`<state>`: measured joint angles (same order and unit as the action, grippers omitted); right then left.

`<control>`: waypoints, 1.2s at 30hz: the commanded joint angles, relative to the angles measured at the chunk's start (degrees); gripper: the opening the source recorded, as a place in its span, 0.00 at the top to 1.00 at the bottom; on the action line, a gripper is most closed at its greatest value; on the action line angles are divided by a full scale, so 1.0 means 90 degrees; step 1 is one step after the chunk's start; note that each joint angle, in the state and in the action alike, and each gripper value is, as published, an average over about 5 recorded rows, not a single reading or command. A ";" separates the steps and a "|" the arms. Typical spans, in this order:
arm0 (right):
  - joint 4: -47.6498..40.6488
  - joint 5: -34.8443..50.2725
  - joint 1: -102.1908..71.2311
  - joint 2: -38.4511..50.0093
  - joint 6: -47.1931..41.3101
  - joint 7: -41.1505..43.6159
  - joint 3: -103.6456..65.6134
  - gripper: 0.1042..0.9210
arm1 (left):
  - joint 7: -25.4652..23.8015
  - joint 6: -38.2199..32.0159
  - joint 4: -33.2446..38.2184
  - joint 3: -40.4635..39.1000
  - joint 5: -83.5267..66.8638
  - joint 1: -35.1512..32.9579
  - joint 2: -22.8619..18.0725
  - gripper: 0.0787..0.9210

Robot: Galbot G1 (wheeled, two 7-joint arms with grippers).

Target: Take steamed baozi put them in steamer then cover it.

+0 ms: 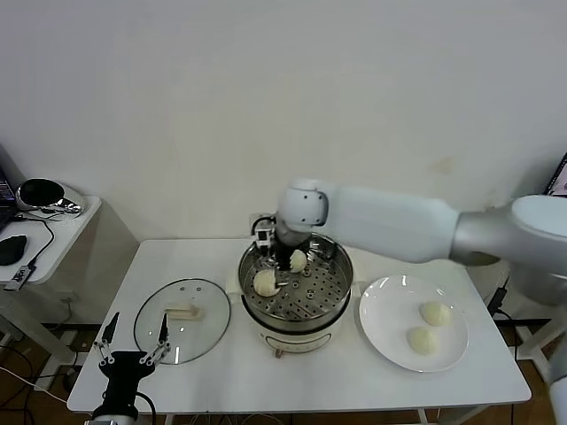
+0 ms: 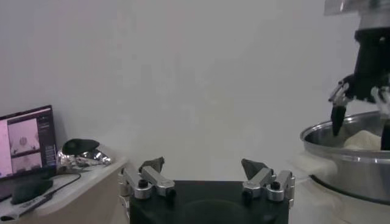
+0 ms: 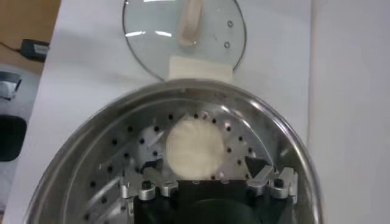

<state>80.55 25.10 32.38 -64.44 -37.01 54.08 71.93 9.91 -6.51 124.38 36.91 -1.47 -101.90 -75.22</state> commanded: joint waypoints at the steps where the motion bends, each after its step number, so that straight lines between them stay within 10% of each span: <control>1: 0.1127 -0.0957 0.0828 0.1926 0.0919 0.1262 0.0045 0.12 | -0.0005 0.0002 0.0015 -0.0001 0.0000 -0.0014 0.0009 0.12; 18: 0.2119 -0.3038 -0.1202 0.5263 0.2480 0.1794 -0.1124 0.12 | 0.0002 -0.0050 -0.0045 -0.0070 0.0106 -0.0134 -0.0007 0.12; 36: 0.1362 -0.3875 -0.4611 0.4786 0.2681 0.1216 -0.3241 0.12 | 0.0013 -0.0075 -0.0002 0.0035 0.0170 -0.0281 -0.0066 0.12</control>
<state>94.67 -5.94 2.89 -21.84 -14.37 65.65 49.96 10.00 -7.20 124.34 37.07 0.08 -104.31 -75.78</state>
